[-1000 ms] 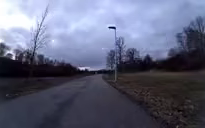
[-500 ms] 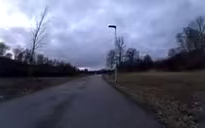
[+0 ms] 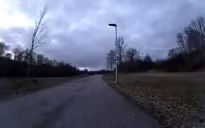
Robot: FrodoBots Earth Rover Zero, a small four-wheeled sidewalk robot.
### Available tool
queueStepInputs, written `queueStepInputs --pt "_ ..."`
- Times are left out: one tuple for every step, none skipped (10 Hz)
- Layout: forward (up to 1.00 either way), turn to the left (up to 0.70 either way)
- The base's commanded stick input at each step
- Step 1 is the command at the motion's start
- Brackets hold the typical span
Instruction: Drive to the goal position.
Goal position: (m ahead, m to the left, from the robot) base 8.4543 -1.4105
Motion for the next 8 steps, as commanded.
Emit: queueStepInputs --pt "0.50 0.00" --pt "0.50 0.00" --pt "0.50 0.06" --pt "0.50 0.45" --pt "0.50 0.50" --pt "0.50 0.23" --pt "0.50 0.00" --pt "0.50 0.00"
